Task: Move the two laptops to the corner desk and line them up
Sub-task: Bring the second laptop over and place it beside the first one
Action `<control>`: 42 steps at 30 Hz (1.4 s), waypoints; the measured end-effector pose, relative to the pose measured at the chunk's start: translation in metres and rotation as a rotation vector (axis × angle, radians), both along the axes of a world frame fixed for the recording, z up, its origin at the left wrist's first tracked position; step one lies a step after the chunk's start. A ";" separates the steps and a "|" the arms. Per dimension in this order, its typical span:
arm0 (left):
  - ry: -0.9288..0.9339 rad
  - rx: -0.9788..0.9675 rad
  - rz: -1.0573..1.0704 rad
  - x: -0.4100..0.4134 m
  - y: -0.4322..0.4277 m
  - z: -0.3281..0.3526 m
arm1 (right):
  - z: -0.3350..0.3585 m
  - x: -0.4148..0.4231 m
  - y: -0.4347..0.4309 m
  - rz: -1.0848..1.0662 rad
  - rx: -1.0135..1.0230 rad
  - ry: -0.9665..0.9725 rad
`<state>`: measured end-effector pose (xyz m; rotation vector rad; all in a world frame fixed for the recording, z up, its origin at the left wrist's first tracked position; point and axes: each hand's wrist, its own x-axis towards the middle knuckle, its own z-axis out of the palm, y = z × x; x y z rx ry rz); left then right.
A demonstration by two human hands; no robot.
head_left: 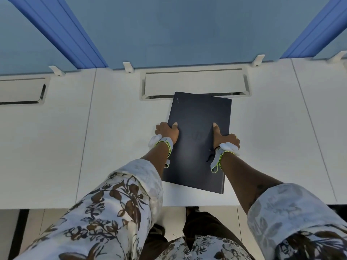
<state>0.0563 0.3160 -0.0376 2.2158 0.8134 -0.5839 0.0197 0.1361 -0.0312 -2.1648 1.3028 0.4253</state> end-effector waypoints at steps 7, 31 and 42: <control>-0.061 0.017 0.084 -0.009 0.067 0.013 | 0.020 0.005 0.060 0.095 0.068 -0.061; -0.236 0.059 0.379 -0.078 0.518 0.085 | 0.074 -0.016 0.503 0.351 0.206 -0.272; -0.176 0.082 0.416 -0.018 0.704 0.069 | 0.052 0.054 0.692 0.387 0.232 -0.186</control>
